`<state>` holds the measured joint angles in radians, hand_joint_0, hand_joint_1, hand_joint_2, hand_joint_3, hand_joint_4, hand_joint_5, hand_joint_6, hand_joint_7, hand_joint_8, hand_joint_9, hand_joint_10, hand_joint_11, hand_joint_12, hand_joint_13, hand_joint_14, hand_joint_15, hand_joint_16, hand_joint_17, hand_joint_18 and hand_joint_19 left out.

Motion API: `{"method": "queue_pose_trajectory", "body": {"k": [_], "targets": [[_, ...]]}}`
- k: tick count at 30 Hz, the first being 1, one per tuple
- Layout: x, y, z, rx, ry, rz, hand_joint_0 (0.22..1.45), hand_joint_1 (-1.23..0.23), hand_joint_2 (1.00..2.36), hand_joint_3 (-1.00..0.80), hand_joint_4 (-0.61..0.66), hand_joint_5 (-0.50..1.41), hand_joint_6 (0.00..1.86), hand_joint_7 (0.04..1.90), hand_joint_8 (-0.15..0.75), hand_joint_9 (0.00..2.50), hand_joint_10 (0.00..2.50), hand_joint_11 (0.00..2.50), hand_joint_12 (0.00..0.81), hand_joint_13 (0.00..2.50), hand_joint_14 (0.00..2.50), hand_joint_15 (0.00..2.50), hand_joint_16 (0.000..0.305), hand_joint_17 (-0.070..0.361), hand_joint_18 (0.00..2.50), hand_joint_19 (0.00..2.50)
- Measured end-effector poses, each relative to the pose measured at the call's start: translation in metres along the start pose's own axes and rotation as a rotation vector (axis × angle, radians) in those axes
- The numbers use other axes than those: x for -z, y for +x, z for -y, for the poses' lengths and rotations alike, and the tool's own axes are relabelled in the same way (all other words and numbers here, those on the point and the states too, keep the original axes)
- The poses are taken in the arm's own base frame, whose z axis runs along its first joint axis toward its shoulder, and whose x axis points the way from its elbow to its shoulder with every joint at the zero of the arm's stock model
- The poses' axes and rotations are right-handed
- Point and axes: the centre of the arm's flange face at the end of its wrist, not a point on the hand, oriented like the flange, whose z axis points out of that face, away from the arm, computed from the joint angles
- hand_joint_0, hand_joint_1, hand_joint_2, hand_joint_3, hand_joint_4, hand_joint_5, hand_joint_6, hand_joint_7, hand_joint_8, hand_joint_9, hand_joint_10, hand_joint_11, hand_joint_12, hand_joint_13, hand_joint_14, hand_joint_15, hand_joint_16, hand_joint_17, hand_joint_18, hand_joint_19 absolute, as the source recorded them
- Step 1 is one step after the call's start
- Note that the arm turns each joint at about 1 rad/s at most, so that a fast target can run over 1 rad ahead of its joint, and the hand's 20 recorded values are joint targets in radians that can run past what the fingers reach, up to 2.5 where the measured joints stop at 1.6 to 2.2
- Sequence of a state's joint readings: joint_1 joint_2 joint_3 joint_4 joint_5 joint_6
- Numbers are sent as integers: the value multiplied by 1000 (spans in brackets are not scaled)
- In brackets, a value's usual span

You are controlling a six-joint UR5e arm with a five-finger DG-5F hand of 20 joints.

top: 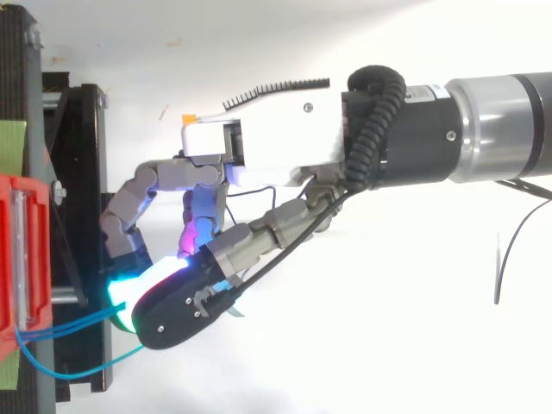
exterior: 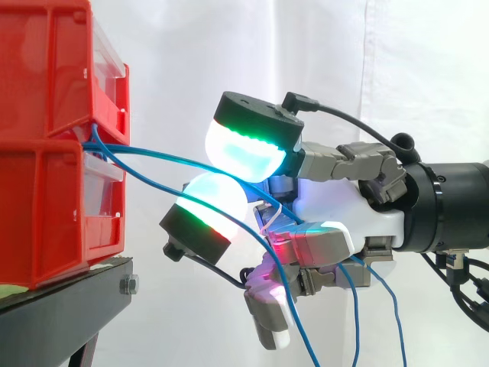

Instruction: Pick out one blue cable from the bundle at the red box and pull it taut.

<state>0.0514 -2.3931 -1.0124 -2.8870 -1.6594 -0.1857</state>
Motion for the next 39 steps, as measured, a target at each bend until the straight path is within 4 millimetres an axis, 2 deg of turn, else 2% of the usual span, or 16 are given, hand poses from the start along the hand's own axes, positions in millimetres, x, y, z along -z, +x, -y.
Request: {"method": "queue_pose_trajectory", "body": {"k": [8, 13, 24, 32, 39], "targets": [[0, 1, 0, 0, 0, 3, 610, -685, 1015, -162, 75, -117, 875, 913, 330, 1399, 26, 853, 448, 1099, 25, 658, 64, 145, 864, 732], [0, 1, 0, 0, 0, 2, 628, -739, 1015, -242, 80, -128, 882, 919, 310, 1349, 27, 872, 419, 1051, 24, 666, 59, 133, 801, 744], [0, 1, 0, 1, 2, 2, 669, -816, 1010, -369, 77, -133, 896, 916, 295, 1334, 27, 881, 410, 1037, 26, 669, 57, 127, 781, 746], [0, 1, 0, 1, 2, 2, 688, -815, 1001, -489, 72, -134, 900, 909, 291, 1329, 26, 884, 404, 1037, 26, 666, 56, 126, 781, 744], [0, 1, 0, 1, 1, 2, 674, -804, 1000, -500, 62, -129, 900, 896, 291, 1342, 27, 877, 406, 1038, 26, 661, 56, 126, 779, 743]]}}
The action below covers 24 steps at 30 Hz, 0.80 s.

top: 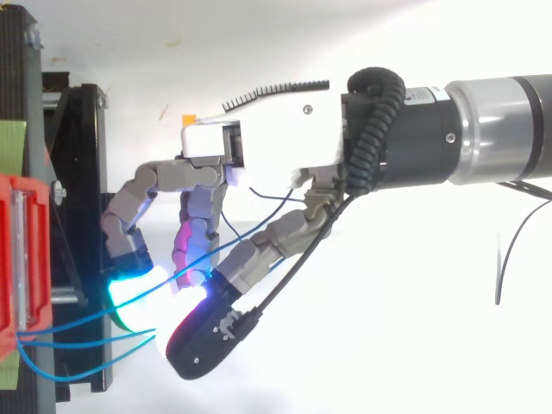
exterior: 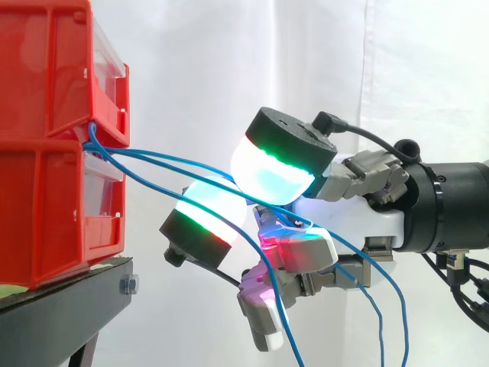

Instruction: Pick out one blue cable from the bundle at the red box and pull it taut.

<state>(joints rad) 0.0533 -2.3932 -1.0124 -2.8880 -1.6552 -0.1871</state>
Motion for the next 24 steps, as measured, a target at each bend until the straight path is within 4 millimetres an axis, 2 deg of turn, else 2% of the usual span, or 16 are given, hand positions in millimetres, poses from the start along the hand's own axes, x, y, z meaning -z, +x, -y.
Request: {"method": "queue_pose_trajectory", "body": {"k": [6, 9, 14, 22, 24], "targets": [[0, 0, 0, 0, -1, 0, 754, -936, 1000, -500, -91, -125, 902, 926, 281, 1327, 27, 880, 388, 1033, 24, 644, 54, 121, 800, 705], [0, 0, 0, 0, -1, 0, 773, -962, 1000, -500, -113, -132, 919, 900, 262, 1316, 28, 888, 382, 1032, 25, 651, 53, 118, 802, 678], [0, 0, 0, -1, -1, 0, 778, -984, 1000, -500, -109, -145, 931, 863, 255, 1303, 27, 884, 375, 1030, 24, 638, 51, 114, 794, 652], [0, 0, 0, -3, 0, -1, 774, -1010, 1000, -500, -25, -188, 947, 748, 211, 1170, 24, 907, 345, 1017, 23, 610, 40, 90, 792, 580], [0, 0, 0, -3, 0, -1, 825, -981, 1000, -500, -24, -205, 948, 717, 202, 1149, 22, 900, 337, 1014, 25, 604, 37, 83, 777, 583]]}}
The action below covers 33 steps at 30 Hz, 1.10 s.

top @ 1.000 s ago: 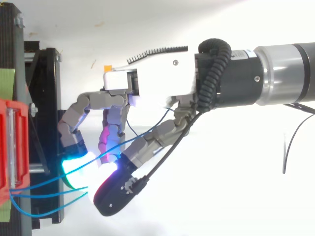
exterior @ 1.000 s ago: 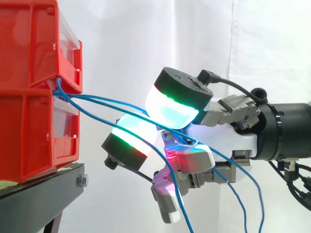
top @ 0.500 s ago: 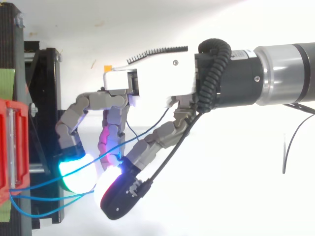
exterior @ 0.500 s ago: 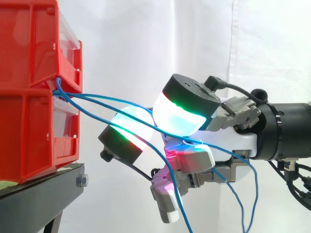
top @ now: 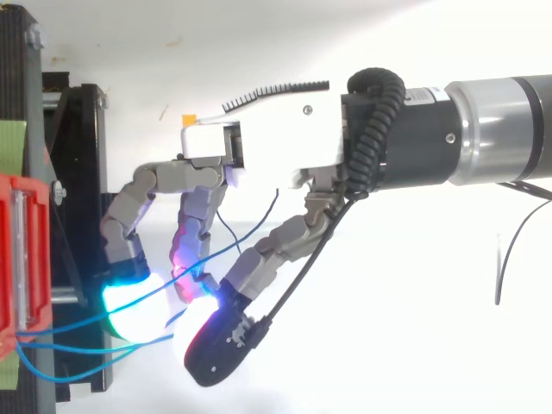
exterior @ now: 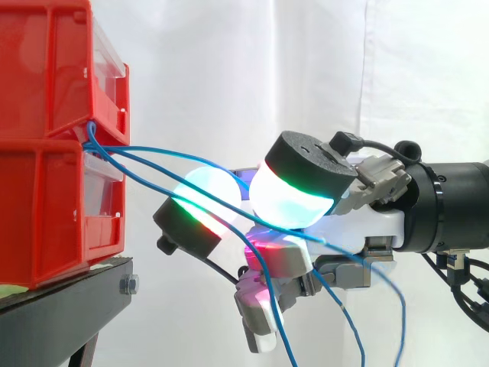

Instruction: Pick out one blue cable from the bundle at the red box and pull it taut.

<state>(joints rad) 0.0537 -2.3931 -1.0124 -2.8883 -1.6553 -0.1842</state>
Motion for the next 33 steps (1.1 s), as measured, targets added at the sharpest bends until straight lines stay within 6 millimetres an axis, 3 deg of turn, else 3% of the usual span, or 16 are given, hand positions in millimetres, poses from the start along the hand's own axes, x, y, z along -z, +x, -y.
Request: {"method": "queue_pose_trajectory", "body": {"k": [9, 13, 15, 22, 23, 24, 33], "targets": [[0, 0, 0, -1, -1, 0, 858, -959, 1006, -437, -31, -227, 930, 678, 173, 1080, 20, 922, 318, 977, 22, 600, 32, 71, 696, 589], [0, 0, 0, -1, -1, 0, 888, -884, 1026, -136, -43, -229, 927, 652, 172, 1073, 16, 927, 293, 965, 21, 633, 26, 59, 593, 676], [0, 0, 0, -1, -1, 0, 891, -880, 1025, -116, -58, -230, 923, 657, 172, 1067, 18, 942, 298, 957, 23, 636, 27, 60, 579, 681], [0, 0, 0, 0, -1, 0, 879, -920, 1016, -289, -59, -231, 919, 661, 167, 1043, 19, 950, 298, 925, 23, 620, 27, 60, 592, 615], [0, 0, 0, 0, 0, 0, 871, -939, 1003, -456, -58, -226, 923, 668, 176, 1049, 19, 967, 296, 933, 23, 608, 27, 60, 631, 564], [0, 0, 0, 0, 0, 0, 864, -940, 1000, -500, -53, -222, 927, 680, 184, 1064, 19, 980, 294, 938, 23, 602, 26, 59, 652, 541], [0, 0, 0, 0, -1, 0, 735, -1010, 1000, -500, -3, -201, 940, 705, 216, 1105, 21, 1019, 310, 971, 22, 608, 28, 63, 714, 506]]}}
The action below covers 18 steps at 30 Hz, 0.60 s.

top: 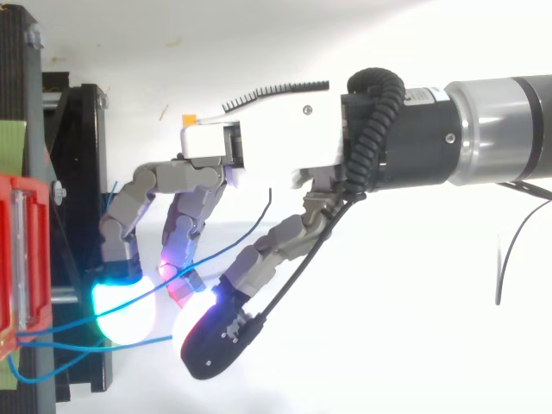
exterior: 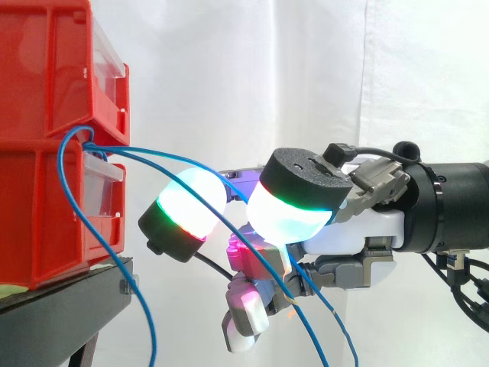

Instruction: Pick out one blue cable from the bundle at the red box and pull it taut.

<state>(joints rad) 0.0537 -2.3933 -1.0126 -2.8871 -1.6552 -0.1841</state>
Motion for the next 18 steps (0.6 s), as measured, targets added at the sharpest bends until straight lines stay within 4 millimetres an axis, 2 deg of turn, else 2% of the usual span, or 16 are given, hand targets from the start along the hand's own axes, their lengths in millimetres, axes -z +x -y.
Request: {"method": "queue_pose_trajectory", "body": {"k": [4, 9, 18], "targets": [[0, 0, 0, 0, 0, 0, 647, -969, 1000, -500, 12, -194, 934, 711, 226, 1147, 20, 1002, 321, 989, 23, 614, 30, 68, 723, 549], [0, 0, 0, 0, 0, 0, 555, -778, 1000, -500, 15, -174, 909, 717, 247, 1264, 22, 989, 362, 1053, 24, 623, 36, 82, 773, 599], [0, 0, 0, -1, 0, 0, 518, -591, 1000, -500, 20, -165, 876, 721, 256, 1333, 21, 963, 394, 1091, 24, 637, 45, 101, 819, 648]]}}
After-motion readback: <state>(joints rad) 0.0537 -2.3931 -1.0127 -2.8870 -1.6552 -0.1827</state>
